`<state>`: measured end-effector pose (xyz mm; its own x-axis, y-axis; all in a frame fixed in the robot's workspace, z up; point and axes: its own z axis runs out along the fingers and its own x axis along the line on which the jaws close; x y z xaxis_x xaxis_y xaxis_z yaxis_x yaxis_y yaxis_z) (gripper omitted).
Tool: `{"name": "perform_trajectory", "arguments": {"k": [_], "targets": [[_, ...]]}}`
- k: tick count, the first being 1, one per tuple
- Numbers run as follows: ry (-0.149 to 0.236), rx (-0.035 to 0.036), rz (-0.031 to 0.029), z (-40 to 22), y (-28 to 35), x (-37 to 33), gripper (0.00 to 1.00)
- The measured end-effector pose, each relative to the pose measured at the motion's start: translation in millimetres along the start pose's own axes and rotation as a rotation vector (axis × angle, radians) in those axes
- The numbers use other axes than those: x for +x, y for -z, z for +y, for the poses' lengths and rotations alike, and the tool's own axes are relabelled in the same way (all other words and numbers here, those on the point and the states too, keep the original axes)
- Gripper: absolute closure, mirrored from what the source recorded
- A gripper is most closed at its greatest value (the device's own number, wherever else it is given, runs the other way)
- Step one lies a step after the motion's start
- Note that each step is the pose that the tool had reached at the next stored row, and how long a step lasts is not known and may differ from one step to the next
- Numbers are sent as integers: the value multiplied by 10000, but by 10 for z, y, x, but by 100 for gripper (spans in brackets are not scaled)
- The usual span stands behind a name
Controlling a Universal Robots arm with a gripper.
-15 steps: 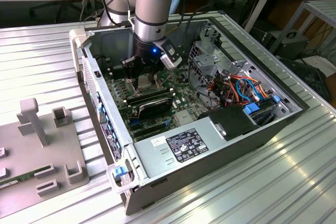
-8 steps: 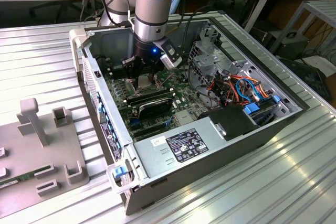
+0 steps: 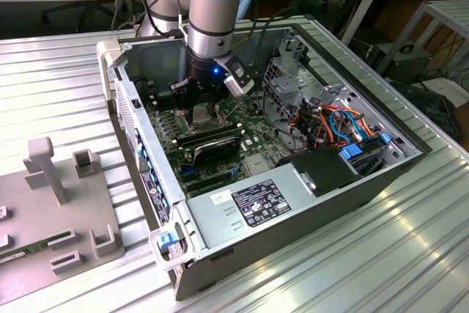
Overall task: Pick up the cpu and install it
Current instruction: 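Pick up the cpu and move it towards the insertion slot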
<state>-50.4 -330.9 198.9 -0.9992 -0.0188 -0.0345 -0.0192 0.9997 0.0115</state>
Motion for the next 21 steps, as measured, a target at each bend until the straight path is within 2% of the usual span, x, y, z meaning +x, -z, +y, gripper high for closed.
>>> {"name": "perform_trajectory", "arguments": {"k": [6,9,14,21], "targets": [[0,0,0,0,0,-1,45],[1,-7,-7,2,25,-4,45],[1,-1,0,1,118,-5,45],[1,0,0,3,281,-11,45]]}}
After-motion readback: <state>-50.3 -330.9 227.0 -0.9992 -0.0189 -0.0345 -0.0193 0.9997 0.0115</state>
